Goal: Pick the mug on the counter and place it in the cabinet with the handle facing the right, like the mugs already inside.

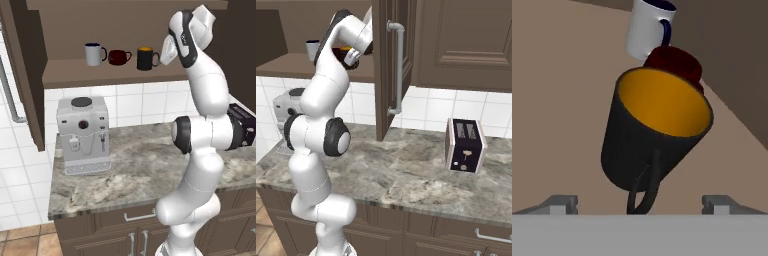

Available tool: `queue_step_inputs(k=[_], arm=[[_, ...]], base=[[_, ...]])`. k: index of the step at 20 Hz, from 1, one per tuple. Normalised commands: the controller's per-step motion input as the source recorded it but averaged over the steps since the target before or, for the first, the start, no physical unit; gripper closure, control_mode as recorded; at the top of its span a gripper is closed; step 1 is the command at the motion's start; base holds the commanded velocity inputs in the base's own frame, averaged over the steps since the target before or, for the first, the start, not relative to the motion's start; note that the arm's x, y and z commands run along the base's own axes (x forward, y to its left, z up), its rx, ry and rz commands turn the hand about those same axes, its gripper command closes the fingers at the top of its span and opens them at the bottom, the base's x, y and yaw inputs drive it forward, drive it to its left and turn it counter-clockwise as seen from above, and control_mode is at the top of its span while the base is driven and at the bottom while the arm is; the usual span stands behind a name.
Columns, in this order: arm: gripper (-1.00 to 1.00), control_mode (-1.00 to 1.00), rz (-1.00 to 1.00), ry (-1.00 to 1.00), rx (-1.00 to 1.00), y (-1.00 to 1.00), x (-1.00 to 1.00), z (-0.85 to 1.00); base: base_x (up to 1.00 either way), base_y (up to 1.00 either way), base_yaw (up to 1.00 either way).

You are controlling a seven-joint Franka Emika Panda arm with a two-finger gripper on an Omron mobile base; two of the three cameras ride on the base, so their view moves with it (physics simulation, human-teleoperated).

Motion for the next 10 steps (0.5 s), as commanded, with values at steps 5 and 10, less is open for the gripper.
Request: queue_step_inputs(k=[5,10], arm=[[-1.0,-1.0,0.0,-0.1,-0.12,0.0,-0.18,-0.29],[-1.0,-1.0,0.0,-0.11,-0.08,0.0,-0.37,-0.24]], base=[[0.0,0.0,0.0],[0.0,0.0,0.0]])
